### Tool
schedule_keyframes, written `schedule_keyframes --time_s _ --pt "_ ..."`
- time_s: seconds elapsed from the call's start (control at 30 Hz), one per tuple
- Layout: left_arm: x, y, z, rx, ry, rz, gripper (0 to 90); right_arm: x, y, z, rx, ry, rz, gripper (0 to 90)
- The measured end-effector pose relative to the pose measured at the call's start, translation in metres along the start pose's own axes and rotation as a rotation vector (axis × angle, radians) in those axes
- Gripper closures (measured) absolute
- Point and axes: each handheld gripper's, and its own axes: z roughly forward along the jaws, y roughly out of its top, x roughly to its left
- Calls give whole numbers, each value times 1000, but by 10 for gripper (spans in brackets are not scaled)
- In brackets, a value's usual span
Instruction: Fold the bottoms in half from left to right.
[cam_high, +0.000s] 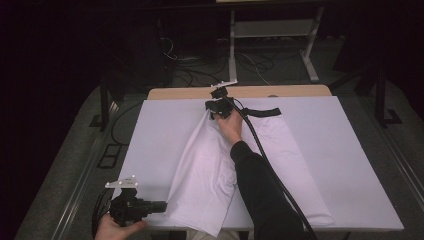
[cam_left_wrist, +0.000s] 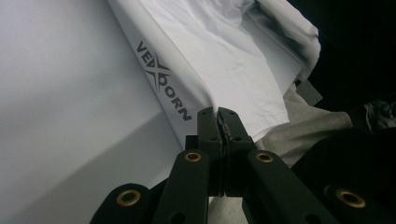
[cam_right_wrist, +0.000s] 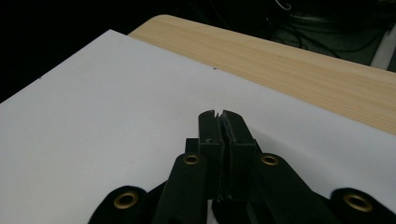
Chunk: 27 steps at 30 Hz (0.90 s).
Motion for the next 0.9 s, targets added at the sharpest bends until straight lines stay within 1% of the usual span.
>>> schedule_keyframes --time_s 0.07,0.1,0.2,0.27,0.3,0.33,0.43,0.5,0.53,0.6,0.67,0.77,0.8,0.9 --pt "-2 1 0 0 -5 14 875 -2 1 -1 3 0 4 857" --pt "-4 3 0 -6 -15 26 875 -6 3 -5 6 -4 -1 857" --pt "-7 5 -1 -18 -25 37 875 -10 5 -8 7 -3 1 857" --pt "-12 9 -1 -33 -29 55 876 -15 7 -13 12 6 17 857" --pt "-14 11 -1 -40 -34 66 876 -15 7 -13 12 6 17 857" --pt "-18 14 0 -47 -48 80 876 -18 8 -15 12 7 21 857" --pt "-25 19 1 -55 -66 99 876 -21 10 -18 12 1 16 857" --pt "-31 22 2 -53 -76 118 876 -23 11 -21 12 2 7 857" --pt "-31 22 2 -53 -76 118 876 -23 11 -21 12 2 7 857" --pt "-36 25 4 -52 -84 137 876 -26 13 -24 11 3 11 857" --pt "-40 29 8 -44 -91 144 878 -28 14 -26 15 3 11 857" --pt "-46 34 16 -29 -108 171 878 -29 15 -28 20 -1 5 857" --pt "-50 38 20 -20 -117 192 878 -30 16 -30 24 -5 -4 857" --pt "-56 43 27 -16 -135 208 878 -33 18 -33 26 -4 -6 857"
